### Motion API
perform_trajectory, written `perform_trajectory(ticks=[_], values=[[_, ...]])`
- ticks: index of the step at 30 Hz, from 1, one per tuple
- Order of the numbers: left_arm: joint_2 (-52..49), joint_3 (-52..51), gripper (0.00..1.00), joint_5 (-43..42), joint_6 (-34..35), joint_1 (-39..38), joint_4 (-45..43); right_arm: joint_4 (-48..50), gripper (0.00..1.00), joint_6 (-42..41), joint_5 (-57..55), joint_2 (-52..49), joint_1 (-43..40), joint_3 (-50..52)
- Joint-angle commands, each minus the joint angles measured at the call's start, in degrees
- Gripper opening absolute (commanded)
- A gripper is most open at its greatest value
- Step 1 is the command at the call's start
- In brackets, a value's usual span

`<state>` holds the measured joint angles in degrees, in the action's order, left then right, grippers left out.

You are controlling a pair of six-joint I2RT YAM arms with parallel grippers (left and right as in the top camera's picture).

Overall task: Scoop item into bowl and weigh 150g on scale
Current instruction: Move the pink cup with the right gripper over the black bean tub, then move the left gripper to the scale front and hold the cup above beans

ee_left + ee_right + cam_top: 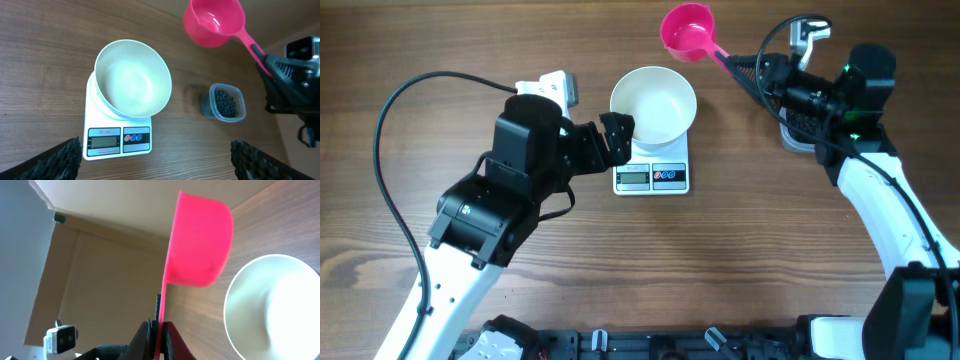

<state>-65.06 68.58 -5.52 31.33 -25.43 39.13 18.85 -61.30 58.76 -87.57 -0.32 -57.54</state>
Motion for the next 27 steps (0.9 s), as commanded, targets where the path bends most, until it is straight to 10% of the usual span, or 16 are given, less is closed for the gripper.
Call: perform_trajectory(ticks=[1, 15, 18, 19, 27], values=[[-0.6, -0.1, 1.00, -0.7, -4.0, 0.3, 0.0, -8.2, 0.05, 9.3, -8.9, 2.3, 0.0, -4.0], [-0.6, -0.1, 0.88, -3.7, -5.6, 0.2, 3.1, -62.4, 0.04, 46.2, -39.8, 23.9, 0.0, -18.5], [-1.0, -0.1, 0.42, -4.1, -5.6, -0.7, 4.7, -70.3, 0.04, 46.2, -41.2, 26.5, 0.0, -18.5], [-1.7, -0.1, 0.04, -4.0, -5.6, -1.5, 6.3, -72.3, 0.04, 46.3, -41.2, 26.9, 0.0, -18.5], [-14.4, -0.1, 0.04, 12.4, -5.6, -15.2, 10.0, -79.6, 0.04, 46.3, -45.6, 27.2, 0.0, -18.5]])
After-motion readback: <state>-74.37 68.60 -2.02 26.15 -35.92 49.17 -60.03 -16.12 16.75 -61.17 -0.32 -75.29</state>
